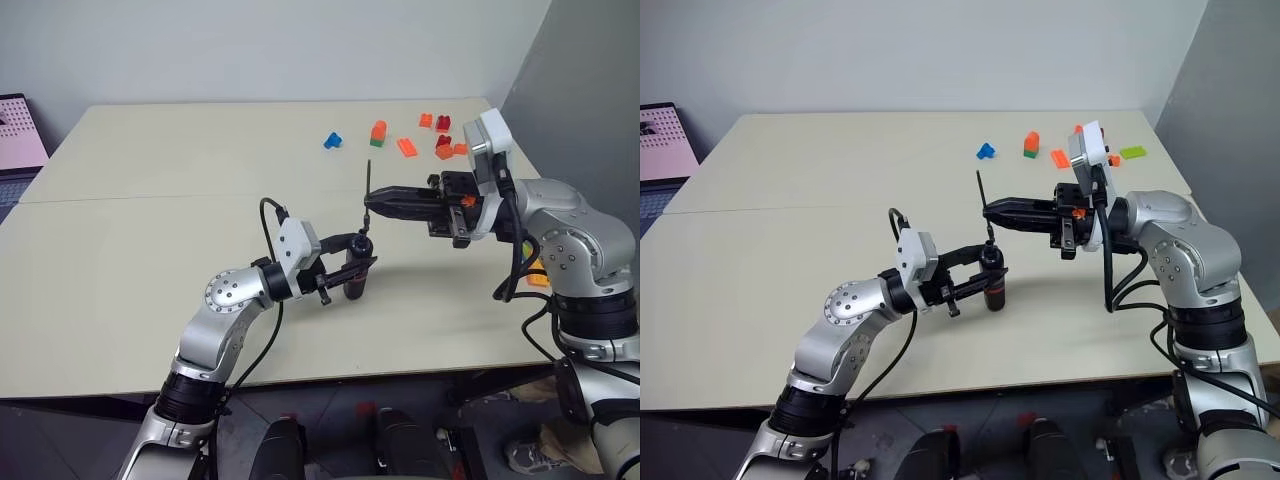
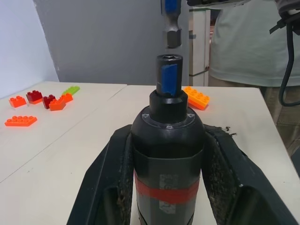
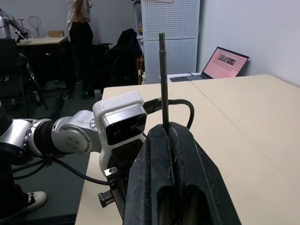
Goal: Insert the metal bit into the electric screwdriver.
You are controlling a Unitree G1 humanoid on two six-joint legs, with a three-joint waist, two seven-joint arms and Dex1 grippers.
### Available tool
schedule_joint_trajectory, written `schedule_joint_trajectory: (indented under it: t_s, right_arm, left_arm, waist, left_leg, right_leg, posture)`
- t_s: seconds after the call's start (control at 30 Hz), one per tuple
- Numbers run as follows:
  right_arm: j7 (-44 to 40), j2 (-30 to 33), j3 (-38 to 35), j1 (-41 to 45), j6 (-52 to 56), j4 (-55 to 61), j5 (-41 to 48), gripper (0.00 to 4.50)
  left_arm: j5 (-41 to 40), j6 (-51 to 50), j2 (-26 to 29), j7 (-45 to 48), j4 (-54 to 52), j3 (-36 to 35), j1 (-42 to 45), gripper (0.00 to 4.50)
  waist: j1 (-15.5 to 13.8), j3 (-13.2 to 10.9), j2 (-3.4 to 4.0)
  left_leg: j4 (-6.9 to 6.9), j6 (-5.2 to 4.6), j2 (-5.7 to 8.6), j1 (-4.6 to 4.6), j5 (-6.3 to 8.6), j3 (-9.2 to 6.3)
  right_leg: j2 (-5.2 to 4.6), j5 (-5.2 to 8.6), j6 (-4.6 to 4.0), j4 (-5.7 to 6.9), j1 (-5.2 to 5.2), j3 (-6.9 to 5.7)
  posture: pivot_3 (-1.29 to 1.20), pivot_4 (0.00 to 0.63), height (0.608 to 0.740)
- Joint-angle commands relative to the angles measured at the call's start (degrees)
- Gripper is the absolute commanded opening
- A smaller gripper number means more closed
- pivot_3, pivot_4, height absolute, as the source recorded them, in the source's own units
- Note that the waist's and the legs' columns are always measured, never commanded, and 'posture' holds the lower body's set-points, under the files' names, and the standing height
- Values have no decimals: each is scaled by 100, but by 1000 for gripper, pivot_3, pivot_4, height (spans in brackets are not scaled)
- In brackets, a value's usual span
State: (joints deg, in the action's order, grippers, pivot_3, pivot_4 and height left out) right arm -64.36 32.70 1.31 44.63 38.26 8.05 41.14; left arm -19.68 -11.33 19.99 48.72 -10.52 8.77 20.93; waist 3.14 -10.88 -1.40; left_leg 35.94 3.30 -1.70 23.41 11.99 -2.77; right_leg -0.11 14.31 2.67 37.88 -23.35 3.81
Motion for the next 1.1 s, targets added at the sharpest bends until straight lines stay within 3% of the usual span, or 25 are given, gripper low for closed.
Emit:
schedule_joint_trajectory:
  t_s: [0.03, 1.1]
  right_arm:
    - [-24, -15, -102, 92, -103, 17, 10, 0]
    - [-128, -24, -2, -100, -68, 178, -64, 0]
  left_arm:
    - [71, -10, 72, 14, 1, 40, -49, 1642]
    - [72, -4, 131, 52, -4, 6, -51, 1642]
  waist:
    - [0, 0, 0]
    - [3, 0, 0]
  left_leg:
    - [0, 0, 0, 0, 0, 0]
    - [0, 0, 0, 0, 0, 0]
  right_leg:
    - [0, 0, 0, 0, 0, 0]
    - [0, 0, 0, 0, 0, 0]
  posture:
    - [0, 150, 740]
    - [0, 150, 740]
